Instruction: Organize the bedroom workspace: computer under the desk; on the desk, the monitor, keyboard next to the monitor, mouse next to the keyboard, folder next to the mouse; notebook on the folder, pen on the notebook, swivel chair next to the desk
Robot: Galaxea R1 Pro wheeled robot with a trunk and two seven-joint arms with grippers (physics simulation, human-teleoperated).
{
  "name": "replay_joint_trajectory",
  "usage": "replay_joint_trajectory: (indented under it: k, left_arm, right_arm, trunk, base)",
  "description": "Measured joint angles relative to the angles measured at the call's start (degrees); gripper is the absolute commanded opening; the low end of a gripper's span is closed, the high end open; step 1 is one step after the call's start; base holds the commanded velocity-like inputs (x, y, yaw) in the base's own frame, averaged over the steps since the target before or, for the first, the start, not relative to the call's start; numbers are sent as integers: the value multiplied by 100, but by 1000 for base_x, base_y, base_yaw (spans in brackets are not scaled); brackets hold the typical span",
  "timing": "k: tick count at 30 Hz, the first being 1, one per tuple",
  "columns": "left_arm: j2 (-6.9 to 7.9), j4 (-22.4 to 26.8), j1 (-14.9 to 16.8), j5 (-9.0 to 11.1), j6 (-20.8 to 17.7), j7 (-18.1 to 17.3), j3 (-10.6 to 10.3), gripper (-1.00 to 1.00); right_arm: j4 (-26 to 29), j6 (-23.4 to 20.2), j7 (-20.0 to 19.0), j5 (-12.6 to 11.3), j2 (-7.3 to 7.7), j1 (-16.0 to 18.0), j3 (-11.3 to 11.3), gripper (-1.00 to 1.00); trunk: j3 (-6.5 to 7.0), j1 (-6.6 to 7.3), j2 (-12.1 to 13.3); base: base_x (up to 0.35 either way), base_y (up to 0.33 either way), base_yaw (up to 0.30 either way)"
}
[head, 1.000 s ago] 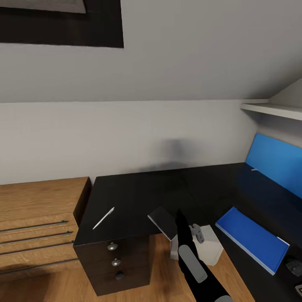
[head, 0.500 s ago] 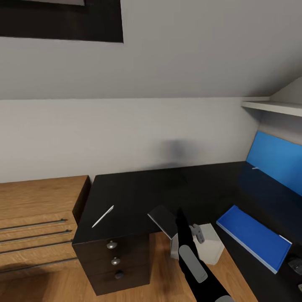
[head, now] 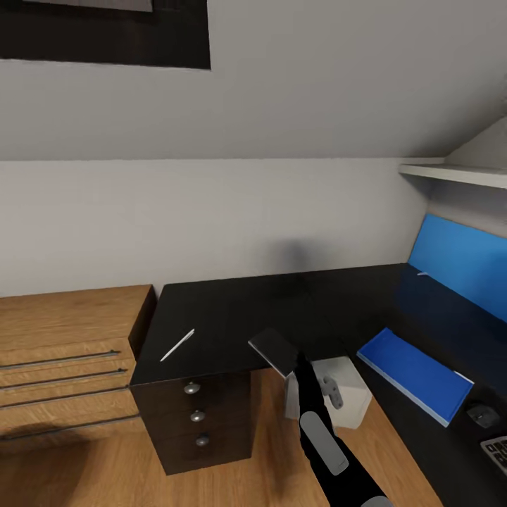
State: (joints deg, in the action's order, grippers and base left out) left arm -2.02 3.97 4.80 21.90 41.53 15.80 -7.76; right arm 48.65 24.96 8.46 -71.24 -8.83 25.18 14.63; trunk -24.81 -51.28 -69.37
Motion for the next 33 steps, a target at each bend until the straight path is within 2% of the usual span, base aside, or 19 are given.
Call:
replay_joint_trajectory:
  k: [9, 15, 17, 18, 20, 23, 24, 26, 28, 29, 31, 32, 33]
  left_arm:
    - [13, 30, 0, 8, 15, 3, 7, 100]
    - [37, 779, 1, -2, -12, -22, 12, 100]
    - [38, 932, 0, 6, -141, -29, 14, 100]
    - [41, 1198, 0, 9, -542, -37, 15, 100]
    - [61, 1542, 0, 7, -1059, -36, 32, 100]
    - [79, 1992, 0, 0, -1458, -34, 39, 100]
    - [80, 2292, 0, -10, -1572, -34, 35, 100]
    - [70, 3093, 0, -32, -2075, 40, 14, 100]
    - [68, 3397, -1, -34, -2410, 95, 9, 100]
    - [67, 4084, 1, -47, -3249, 232, -3, 100]
    - [67, 4940, 0, -42, -4025, 378, -14, 100]
    - [66, 5143, -2, -25, -4193, 411, -18, 100]
    - [49, 6004, -38, -3, -5167, 528, -34, 100]
  right_arm:
    - [-16, -28, 0, 17, 0, 0, 13, 100]
    - [-18, -466, -3, 30, 17, 1, 5, 100]
    - [-18, -527, -5, 35, 17, 0, 1, 100]
    - [-18, -550, -5, 38, 17, 0, 0, 100]
    - [-18, -561, -6, 39, 18, 1, -1, 100]
    - [-18, -565, -6, 51, 21, 1, -1, 100]
    - [-18, -566, -8, 58, 47, 0, -1, 100]
    - [-18, -567, -13, 64, 96, 0, -1, 100]
    - [-18, -567, -14, 64, 108, 0, -1, 100]
    - [-14, -567, -14, 65, 148, 0, -1, 100]
    - [-11, -564, -15, 67, 191, 0, -1, 100]
    - [-11, -563, -15, 68, 199, 0, -1, 100]
    - [-10, -560, -17, 70, 220, 0, -1, 100]
  trunk:
    - [-162, -195, -361]
    - [-269, -326, -602]
    - [-305, -370, -682]
    - [-323, -392, -723]
    - [-359, -436, -803]
    - [-413, -502, -923]
    - [-431, -524, -963]
    - [-467, -568, -1044]
    - [-503, -612, -1124]
    - [-520, -634, -1164]
    - [-556, -678, -1244]
    - [-574, -700, -1284]
    - [-593, -722, -1324]
  base:
    - [-34, 0, 0]
    - [-1, 0, 0]
    - [0, 0, 0]
    - [0, 0, 0]
    - [0, 0, 0]
    - [0, 0, 0]
    - [0, 0, 0]
    - [0, 0, 0]
    - [0, 0, 0]
    - [0, 0, 0]
    - [0, 0, 0]
    - [0, 0, 0]
    - [0, 0, 0]
